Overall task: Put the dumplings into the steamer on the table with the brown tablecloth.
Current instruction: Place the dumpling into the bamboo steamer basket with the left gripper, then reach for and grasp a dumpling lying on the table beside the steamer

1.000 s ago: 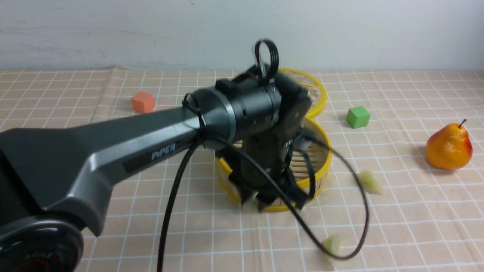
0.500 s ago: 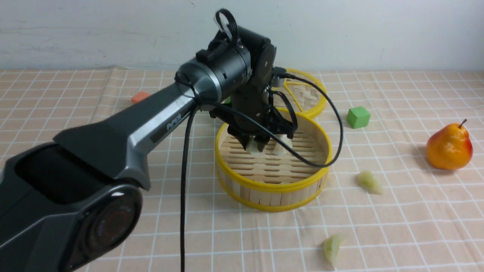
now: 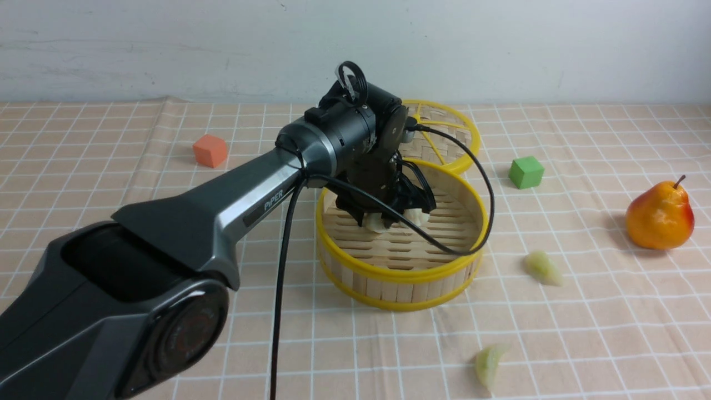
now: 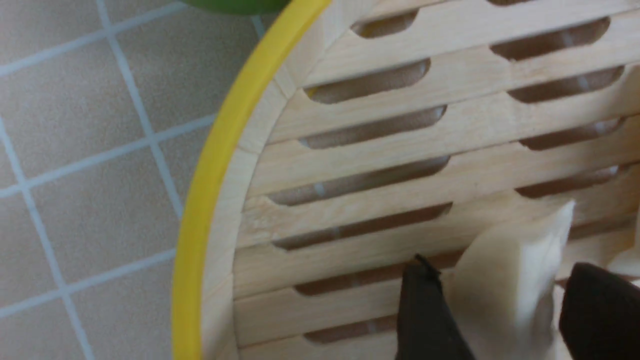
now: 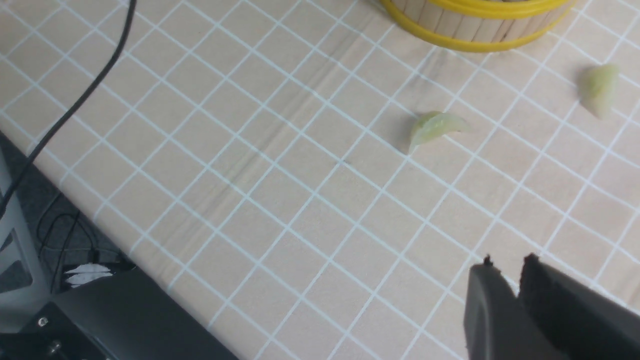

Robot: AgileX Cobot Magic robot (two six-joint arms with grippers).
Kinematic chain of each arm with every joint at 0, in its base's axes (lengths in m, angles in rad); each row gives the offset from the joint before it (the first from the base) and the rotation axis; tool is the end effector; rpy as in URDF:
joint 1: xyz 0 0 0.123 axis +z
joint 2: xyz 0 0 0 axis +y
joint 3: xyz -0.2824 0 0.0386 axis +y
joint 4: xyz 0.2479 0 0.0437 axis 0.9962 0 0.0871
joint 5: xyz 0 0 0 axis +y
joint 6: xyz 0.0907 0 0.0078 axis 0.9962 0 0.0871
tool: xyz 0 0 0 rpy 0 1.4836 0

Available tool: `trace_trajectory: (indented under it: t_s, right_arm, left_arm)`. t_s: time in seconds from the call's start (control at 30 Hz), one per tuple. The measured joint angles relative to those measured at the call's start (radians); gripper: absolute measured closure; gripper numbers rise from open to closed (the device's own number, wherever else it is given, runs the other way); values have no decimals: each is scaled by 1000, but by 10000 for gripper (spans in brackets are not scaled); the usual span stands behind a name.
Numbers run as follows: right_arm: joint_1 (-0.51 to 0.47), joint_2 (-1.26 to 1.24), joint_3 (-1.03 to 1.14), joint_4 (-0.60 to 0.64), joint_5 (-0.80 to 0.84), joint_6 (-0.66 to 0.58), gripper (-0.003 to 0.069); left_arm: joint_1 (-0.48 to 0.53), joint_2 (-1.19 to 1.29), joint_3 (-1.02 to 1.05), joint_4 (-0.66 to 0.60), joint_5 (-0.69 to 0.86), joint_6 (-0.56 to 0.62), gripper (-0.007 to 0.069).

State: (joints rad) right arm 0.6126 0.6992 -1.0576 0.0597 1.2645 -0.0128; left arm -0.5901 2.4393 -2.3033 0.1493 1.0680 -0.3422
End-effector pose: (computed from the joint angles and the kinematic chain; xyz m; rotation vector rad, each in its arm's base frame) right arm 0.0686 0.0546 0.3957 -0.7489 2.2989 0.3559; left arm 0.4486 -0.2861 0.2047 0.3854 2.6419 -0.1010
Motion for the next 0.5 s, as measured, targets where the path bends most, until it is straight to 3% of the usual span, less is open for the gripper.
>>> trace_trajectory:
  t_s: [0.17,0.33,0.5]
  right_arm:
    - [0,40,0,-121,0,91,559]
    - [0,165,0,-160,0,109,559]
    - [0,397,0,-167,-72,114,550]
  left_arm:
    - [0,-143,2,-6,50,31,208]
    - [1,-360,2,-29,93,72,284]
    - [6,-649,97,-29,156,147,544]
